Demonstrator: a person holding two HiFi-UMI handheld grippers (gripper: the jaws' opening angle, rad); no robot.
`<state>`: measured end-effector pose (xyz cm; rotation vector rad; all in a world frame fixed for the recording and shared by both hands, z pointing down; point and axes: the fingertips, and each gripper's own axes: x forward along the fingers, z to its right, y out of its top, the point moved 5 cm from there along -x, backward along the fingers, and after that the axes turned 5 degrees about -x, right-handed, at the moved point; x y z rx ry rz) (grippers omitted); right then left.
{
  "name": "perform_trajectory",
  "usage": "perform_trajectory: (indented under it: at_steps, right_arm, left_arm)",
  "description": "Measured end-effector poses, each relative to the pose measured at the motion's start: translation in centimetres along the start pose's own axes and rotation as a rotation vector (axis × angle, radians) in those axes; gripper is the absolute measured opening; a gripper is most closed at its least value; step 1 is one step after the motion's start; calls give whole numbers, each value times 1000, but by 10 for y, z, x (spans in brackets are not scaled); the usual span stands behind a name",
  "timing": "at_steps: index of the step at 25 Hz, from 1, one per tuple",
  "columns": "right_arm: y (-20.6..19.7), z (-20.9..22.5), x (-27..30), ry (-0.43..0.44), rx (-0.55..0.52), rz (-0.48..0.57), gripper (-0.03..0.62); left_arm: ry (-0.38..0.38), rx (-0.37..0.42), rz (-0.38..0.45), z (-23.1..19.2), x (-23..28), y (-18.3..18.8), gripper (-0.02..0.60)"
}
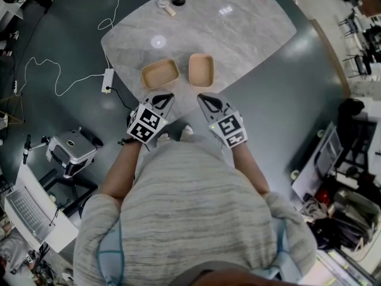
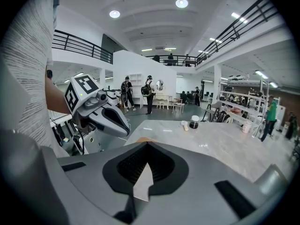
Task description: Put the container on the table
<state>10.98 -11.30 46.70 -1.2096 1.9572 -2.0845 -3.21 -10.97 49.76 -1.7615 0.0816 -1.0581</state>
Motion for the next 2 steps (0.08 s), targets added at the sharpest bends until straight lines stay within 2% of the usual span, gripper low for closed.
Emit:
perform_trajectory:
  at_steps: [2]
  right_arm:
    - [-1, 1, -1, 1, 2, -2, 2]
  left_arm:
    - [-4, -1, -2, 2, 1, 1, 3]
